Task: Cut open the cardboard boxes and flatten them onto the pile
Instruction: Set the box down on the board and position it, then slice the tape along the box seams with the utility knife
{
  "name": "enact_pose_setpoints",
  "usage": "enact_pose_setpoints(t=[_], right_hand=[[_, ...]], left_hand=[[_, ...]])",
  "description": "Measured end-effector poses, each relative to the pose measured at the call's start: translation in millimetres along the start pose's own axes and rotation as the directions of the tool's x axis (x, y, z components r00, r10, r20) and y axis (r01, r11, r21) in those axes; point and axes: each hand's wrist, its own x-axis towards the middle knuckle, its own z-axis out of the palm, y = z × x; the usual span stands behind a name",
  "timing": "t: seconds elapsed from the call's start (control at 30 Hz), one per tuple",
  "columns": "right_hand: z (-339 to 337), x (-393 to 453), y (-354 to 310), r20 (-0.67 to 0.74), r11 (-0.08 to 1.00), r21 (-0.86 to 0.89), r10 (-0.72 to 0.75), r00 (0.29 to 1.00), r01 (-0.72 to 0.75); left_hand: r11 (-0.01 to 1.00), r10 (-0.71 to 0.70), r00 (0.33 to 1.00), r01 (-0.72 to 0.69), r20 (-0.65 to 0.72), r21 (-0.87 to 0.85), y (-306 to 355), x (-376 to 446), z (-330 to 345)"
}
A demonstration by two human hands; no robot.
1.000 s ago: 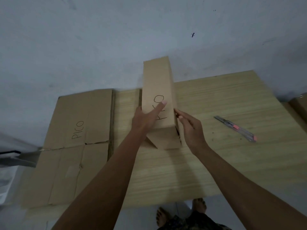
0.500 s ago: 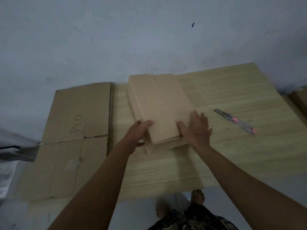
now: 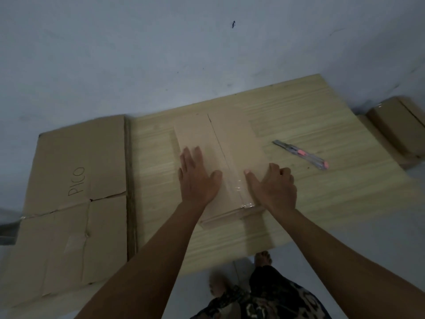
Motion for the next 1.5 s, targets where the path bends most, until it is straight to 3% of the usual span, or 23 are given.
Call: enact_pose_setpoints(t=[0.1, 0.27, 0.4, 0.53, 0.63, 0.8, 0.97, 1.13, 1.2, 1.33, 1.4, 1.5], right_hand=[[-8.5, 8.4, 3.4, 0.035, 1.0, 0.011, 0.001, 0.999, -0.002], [-21.3, 55.7, 13.9, 0.0, 0.991, 0.133, -0.015, 1.0, 0.015], [-18.3, 108.8, 36.6, -0.044, 0.989, -0.053, -0.138, 0.989, 0.136], [-9.4, 147.3, 53.3, 0.085, 0.962, -0.229, -0.13, 0.988, 0.147], [-1.3, 156.5, 59.8, 0.152, 0.947, -0.292, -0.095, 0.984, 0.136], [8.9, 161.2, 72.8, 0.082, 0.92, -0.316, -0.215, 0.973, 0.23], [17.7, 165.7, 66.7, 0.076, 0.929, -0.328, -0.154, 0.985, 0.17], [3.9, 173.1, 32.4, 0.016, 0.968, 0.074, -0.242, 0.97, 0.24], [-6.4, 179.5, 4.1, -0.063, 0.938, 0.197, -0.277, 0.959, 0.284], [-33.9, 188.5, -52.3, -0.146, 0.856, 0.365, -0.336, 0.931, 0.366], [-50.3, 182.8, -78.2, -0.066, 0.853, 0.415, -0.319, 0.945, 0.317], [-59.4, 175.2, -110.0, 0.197, 0.89, 0.429, -0.258, 0.946, 0.153]], left_hand=[[0.978, 0.074, 0.996, -0.082, 0.048, 0.19, 12.6, 11.5, 16.3], [0.972, 0.163, 0.964, -0.12, -0.211, 0.202, 21.4, 41.1, 25.0], [0.967, 0.158, 0.938, -0.084, -0.309, 0.24, 32.0, 70.6, 26.1], [0.974, 0.162, 0.934, -0.099, -0.32, 0.203, 41.9, 86.7, 38.3], [0.975, 0.107, 0.964, -0.053, -0.244, 0.216, 42.8, 90.3, 48.4], [0.968, 0.06, 0.984, -0.017, -0.166, 0.25, 41.5, 92.5, 52.6], [0.956, 0.116, 0.962, -0.04, -0.246, 0.291, 40.8, 99.7, 40.7], [0.948, 0.173, 0.96, -0.101, -0.222, 0.302, 38.8, 120.2, 14.7], [0.924, 0.206, 0.961, -0.127, -0.187, 0.361, 39.0, 131.9, 4.5], [0.941, 0.212, 0.977, -0.201, -0.012, 0.273, 25.9, 160.6, -10.2], [0.938, 0.189, 0.98, -0.201, 0.069, 0.282, 20.2, 174.0, -14.7], [0.929, 0.173, 0.981, -0.191, 0.084, 0.317, 17.5, 188.0, -17.0]])
